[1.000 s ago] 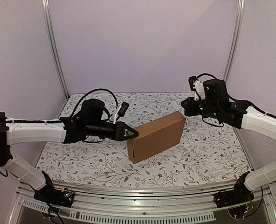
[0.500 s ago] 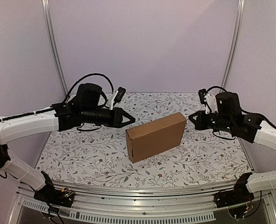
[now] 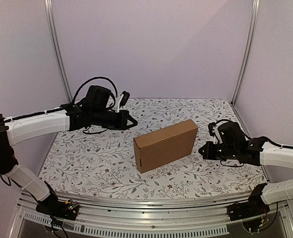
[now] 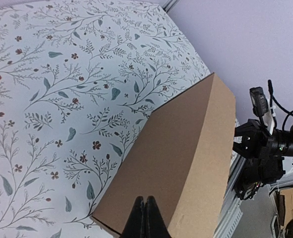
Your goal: Fold the paper box
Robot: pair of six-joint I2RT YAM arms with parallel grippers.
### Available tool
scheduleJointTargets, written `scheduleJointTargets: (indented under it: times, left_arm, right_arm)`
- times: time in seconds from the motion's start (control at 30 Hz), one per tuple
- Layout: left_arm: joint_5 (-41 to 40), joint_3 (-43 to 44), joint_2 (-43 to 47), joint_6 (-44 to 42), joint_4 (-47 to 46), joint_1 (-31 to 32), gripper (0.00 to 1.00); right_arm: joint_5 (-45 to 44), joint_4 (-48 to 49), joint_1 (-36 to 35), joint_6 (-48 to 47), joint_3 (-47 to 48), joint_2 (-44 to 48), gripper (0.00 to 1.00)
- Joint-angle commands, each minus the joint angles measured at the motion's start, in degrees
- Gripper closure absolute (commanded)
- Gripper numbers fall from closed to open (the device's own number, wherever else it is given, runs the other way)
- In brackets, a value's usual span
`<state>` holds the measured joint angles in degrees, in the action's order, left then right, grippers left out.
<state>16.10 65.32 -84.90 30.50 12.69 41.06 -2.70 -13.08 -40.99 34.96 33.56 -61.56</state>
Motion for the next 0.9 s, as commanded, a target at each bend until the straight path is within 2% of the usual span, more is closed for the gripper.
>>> scheduleJointTargets:
  times: [0.0,0.2,0.43,0.53,0.87]
  left_arm:
    - [1.6,-0.9,-4.3,0.8,0.4,-1.0,1.0]
    - [5.0,-2.3,-7.0,1.9,-1.2,-0.9,1.0]
    - [10.4,-5.1,-7.3,3.4,-4.4,-0.8,1.0]
    - [12.8,-6.6,-7.2,4.5,-6.5,-0.7,1.0]
    - [13.0,-11.4,-4.4,6.7,-9.5,-0.4,1.0]
  right_arm:
    - [-0.2,9.3,-1.1,7.8,-1.6,-5.2,1.0]
    - [-1.2,18.9,-1.1,13.9,-0.6,-14.5,1.0]
    - [-0.2,25.3,-1.2,16.9,3.9,-25.0,1.0]
    - [0.7,26.5,-1.5,17.0,6.9,-29.1,1.0]
    - [4.5,27.7,-3.5,16.7,19.4,-41.2,1.0]
